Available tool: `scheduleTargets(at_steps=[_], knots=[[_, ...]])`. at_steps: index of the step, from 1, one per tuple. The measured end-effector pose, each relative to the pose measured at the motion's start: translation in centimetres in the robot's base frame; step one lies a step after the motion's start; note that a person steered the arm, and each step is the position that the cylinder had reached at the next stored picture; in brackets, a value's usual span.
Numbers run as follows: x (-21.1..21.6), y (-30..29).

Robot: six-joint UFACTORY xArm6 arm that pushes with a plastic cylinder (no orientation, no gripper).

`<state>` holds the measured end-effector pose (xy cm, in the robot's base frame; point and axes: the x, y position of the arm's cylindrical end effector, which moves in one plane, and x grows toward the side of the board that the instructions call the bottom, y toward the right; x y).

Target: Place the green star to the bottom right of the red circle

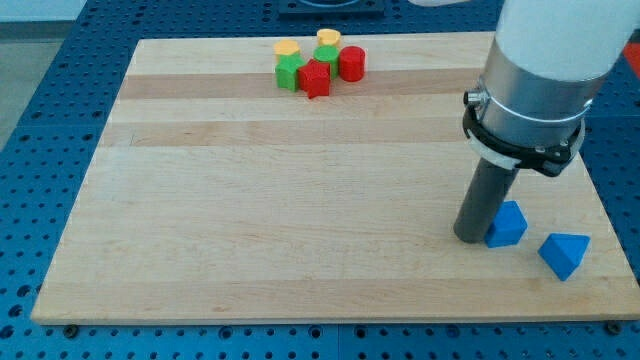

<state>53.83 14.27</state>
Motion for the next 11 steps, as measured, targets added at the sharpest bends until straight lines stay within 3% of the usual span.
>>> scheduleTargets(at_steps=[5, 7, 9, 10, 11], knots=[[-4.0, -0.7], [-5.9, -14.8], [-12.0, -29.7], [-16.8, -34.3], [-21.5, -34.9]])
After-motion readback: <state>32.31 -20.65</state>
